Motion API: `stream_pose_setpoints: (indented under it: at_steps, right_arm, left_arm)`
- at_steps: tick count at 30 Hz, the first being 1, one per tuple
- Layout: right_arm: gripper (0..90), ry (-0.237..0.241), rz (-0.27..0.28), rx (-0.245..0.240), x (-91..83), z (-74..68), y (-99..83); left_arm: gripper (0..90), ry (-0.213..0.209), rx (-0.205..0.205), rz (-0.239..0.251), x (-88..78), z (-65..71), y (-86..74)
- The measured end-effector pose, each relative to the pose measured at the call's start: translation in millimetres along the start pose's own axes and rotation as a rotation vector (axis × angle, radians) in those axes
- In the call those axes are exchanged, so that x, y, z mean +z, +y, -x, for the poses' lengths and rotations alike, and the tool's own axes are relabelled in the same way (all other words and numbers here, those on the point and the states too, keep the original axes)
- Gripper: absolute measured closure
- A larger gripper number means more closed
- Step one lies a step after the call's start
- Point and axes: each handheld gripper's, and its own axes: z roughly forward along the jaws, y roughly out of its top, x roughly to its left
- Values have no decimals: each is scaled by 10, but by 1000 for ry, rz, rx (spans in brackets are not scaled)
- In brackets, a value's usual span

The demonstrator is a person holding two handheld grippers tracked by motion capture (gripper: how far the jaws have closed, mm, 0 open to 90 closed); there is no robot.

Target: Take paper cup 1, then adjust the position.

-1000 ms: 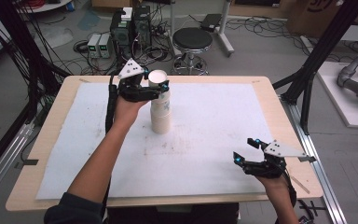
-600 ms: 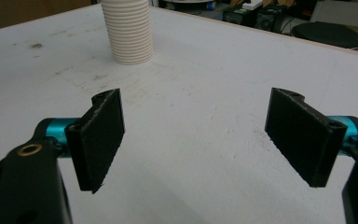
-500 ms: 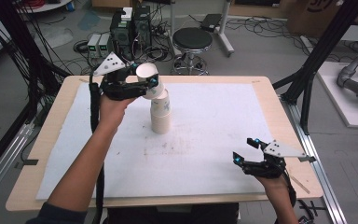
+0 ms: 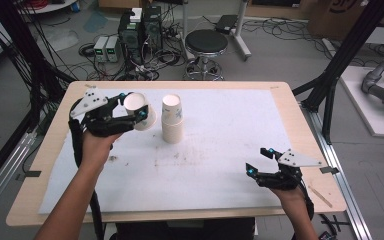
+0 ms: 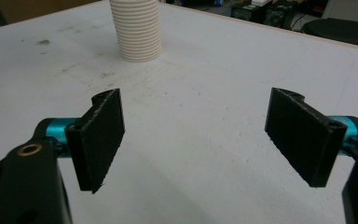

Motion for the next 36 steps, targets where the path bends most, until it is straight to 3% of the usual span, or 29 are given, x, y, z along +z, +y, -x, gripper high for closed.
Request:
stream_pose_setpoints:
  at_steps: [8,11,25,36]
  right_arm:
    - [203,34,-21,-30,115,-25,57]
    - [203,45,-27,-28,149,-45,92]
    - [202,91,-49,-44,325,-52,225]
    - [202,161,-39,-80,425,-182,351]
  left_arm:
    - [350,12,-33,-26,-228,46,-331]
    - [350,12,-28,-38,-274,68,-397]
    - [350,-30,-24,-57,-258,127,-569]
    - [350,-103,-39,-80,-181,220,-655]
